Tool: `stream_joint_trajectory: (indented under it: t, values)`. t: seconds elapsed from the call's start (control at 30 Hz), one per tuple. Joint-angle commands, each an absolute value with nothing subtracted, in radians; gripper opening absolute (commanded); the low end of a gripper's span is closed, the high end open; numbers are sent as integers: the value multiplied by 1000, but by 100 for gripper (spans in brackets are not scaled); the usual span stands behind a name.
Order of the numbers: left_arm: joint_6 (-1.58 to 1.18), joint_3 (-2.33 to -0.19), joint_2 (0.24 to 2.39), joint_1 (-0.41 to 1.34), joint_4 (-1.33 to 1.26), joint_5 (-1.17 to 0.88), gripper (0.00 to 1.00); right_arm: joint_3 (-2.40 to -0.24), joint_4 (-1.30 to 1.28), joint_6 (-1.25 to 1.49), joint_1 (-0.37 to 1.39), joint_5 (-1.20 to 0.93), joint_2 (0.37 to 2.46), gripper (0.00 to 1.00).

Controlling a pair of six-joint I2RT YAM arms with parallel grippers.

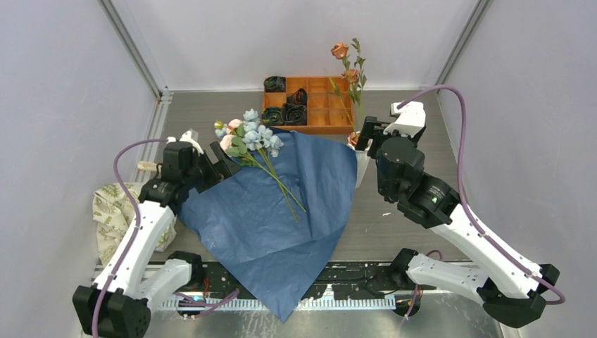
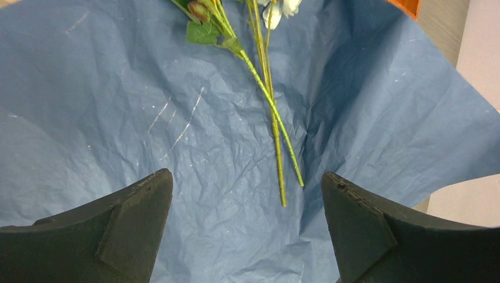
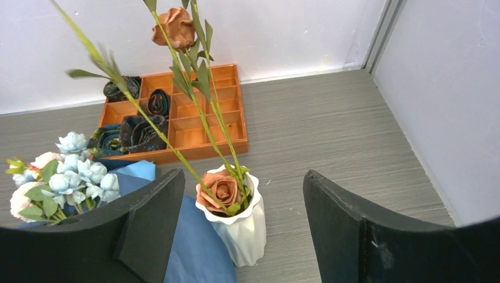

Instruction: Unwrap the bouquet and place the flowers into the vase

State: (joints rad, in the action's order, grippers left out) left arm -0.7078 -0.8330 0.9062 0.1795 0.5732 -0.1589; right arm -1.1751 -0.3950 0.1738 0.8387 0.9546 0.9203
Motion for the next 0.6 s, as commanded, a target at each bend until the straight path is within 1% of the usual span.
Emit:
stream_joint_trajectory:
  t: [0.0,0.17,0.23,0.43,0.57]
  values:
    - [-735,-841,985,181,477,-239,96,-1209,-400,212,844,935,884,79]
    - [-772,-875,1135,181,453,-243,96,-1203,-397,225,843,921,834,79]
    - [-791,-900,1227,181,433,-246,96,-1202,-404,224,843,920,820,79]
    - [-912,-1001,1460,191,371,-240,89,-1186,-414,228,843,911,790,79]
    - [-922,-1118,1600,213,427,-180,85,-1176,-418,209,844,925,771,79]
